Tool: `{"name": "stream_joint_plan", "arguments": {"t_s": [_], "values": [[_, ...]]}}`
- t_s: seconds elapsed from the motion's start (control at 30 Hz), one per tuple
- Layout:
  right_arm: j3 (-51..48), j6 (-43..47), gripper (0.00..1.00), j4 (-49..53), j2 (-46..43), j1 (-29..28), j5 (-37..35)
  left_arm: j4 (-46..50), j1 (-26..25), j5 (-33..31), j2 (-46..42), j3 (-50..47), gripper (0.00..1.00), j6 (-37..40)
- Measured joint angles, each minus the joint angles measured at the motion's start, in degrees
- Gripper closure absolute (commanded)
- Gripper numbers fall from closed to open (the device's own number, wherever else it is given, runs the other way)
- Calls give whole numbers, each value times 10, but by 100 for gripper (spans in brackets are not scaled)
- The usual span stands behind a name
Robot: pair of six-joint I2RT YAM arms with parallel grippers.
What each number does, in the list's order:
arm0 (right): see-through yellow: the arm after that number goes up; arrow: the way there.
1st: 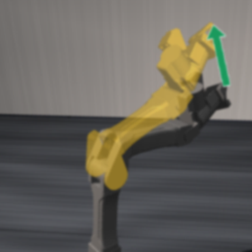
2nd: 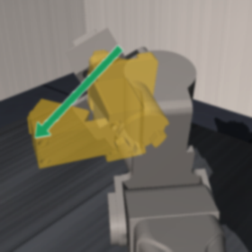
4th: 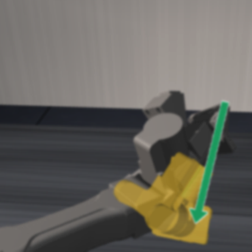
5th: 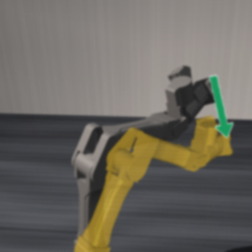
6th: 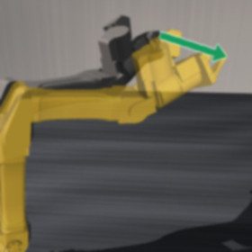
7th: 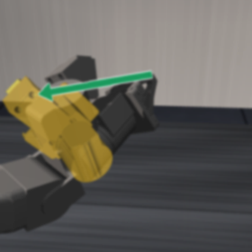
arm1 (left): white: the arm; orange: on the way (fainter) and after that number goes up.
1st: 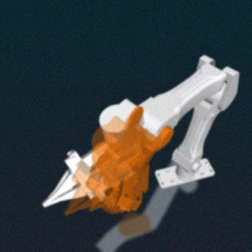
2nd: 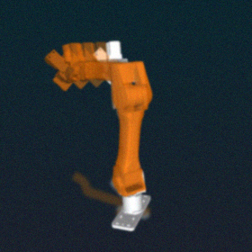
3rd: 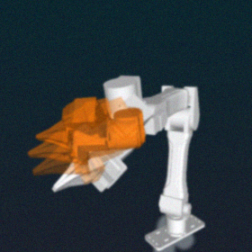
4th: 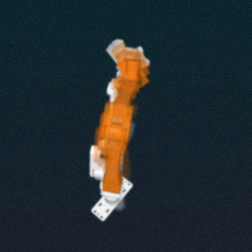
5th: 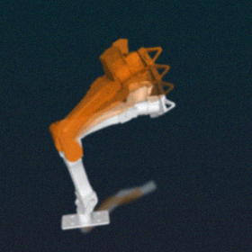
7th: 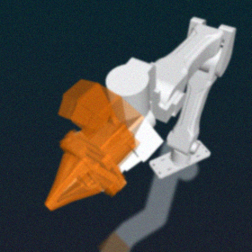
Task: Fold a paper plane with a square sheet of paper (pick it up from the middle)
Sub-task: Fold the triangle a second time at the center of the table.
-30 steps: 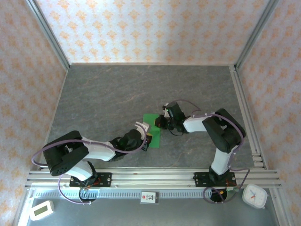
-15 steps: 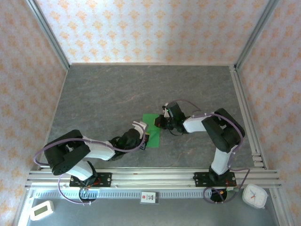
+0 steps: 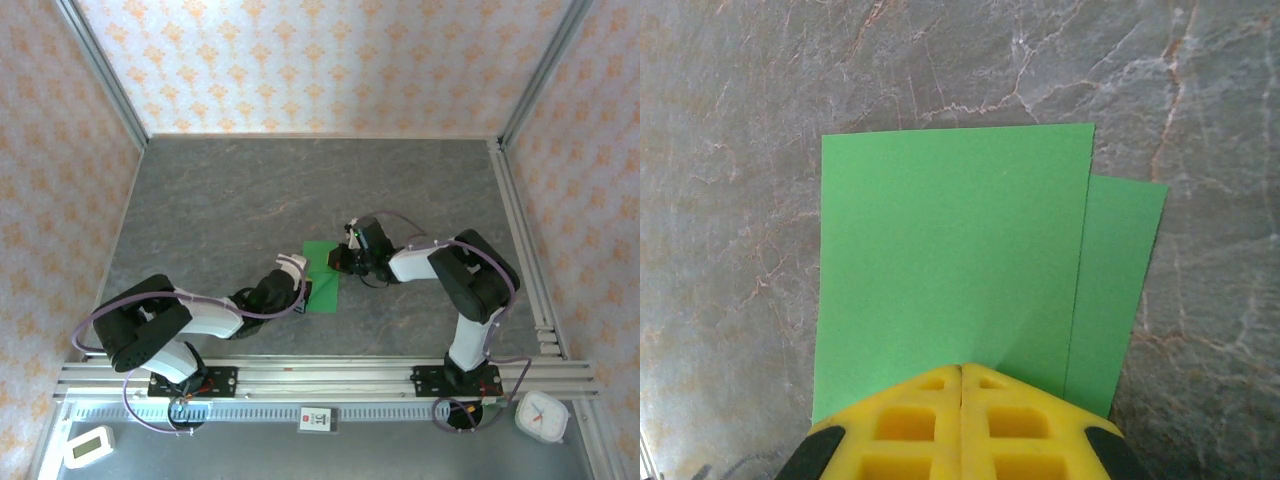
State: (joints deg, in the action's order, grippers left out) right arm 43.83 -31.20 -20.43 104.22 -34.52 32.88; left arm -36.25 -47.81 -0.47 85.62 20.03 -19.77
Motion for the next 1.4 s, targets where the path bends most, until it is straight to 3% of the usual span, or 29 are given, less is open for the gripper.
{"name": "stream_joint_plan", "arguments": {"t_s": [1.4], "values": [[-3,0,100,-26,9,2,11,-13,6,-20,61,12,100,23]]}}
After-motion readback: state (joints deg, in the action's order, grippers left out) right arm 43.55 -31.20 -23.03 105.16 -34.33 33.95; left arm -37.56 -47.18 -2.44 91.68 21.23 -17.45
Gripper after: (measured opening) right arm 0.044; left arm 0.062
